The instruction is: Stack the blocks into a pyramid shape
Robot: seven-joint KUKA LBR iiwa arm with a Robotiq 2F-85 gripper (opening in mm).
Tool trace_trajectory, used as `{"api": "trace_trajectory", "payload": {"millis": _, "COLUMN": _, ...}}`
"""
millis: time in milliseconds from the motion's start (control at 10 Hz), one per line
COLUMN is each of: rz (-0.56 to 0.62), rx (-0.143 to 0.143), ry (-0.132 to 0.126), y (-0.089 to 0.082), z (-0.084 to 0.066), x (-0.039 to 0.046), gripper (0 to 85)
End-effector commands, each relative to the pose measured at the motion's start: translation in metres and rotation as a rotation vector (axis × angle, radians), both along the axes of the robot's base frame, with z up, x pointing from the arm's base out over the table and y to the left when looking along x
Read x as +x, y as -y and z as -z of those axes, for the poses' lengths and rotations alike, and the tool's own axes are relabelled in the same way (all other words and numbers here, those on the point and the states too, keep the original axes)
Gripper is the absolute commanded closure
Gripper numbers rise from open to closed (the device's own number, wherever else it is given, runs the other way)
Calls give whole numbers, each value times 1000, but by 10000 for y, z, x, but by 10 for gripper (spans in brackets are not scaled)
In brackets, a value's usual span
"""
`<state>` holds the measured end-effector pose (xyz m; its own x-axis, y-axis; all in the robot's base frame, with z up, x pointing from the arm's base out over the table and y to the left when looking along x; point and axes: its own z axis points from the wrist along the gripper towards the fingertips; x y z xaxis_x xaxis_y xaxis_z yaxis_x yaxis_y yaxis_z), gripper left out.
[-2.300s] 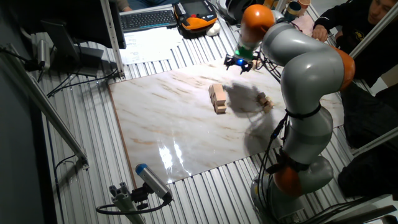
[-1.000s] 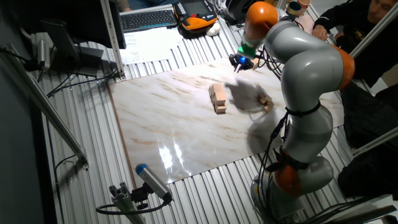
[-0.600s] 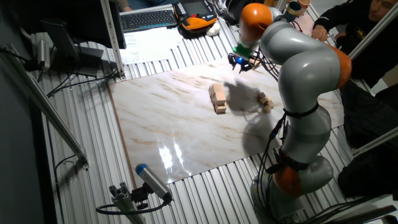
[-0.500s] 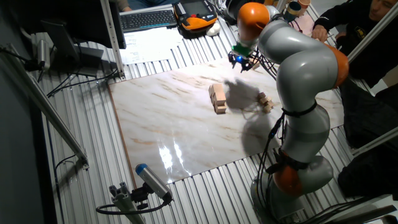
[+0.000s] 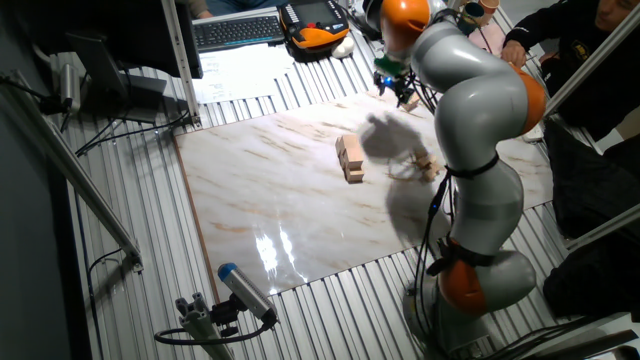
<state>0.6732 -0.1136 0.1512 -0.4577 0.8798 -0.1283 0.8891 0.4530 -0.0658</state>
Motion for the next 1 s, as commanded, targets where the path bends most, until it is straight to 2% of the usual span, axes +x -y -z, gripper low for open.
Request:
{"api": "trace_trajectory", "payload": {"millis": 0, "rz": 2, "rx": 8, "ry": 2, "y": 67, "z": -6, "x": 52, "gripper": 170}}
{"api": "trace_trajectory", "payload": {"millis": 100, "rz": 1, "rx": 11, "ry": 2, "y": 131, "z": 3, "x": 97, "gripper": 170}}
{"api": "trace_trajectory", "payload": {"millis": 200, "rz": 4, "rx": 1, "ry": 0, "y": 193, "z": 31, "x": 126, "gripper": 170}}
{"api": "trace_trajectory", "payload": {"millis": 400, "rz": -7, "rx": 9, "ry": 7, "y": 399, "z": 75, "x": 197, "gripper": 170}}
{"api": "trace_trajectory", "payload": {"millis": 500, "rz": -15, "rx": -3, "ry": 5, "y": 507, "z": 113, "x": 223, "gripper": 170}}
{"api": "trace_trajectory", "payload": {"millis": 700, "rz": -32, "rx": -1, "ry": 15, "y": 702, "z": 195, "x": 276, "gripper": 170}}
{"api": "trace_trajectory", "payload": {"millis": 900, "rz": -32, "rx": -23, "ry": 15, "y": 820, "z": 289, "x": 311, "gripper": 170}}
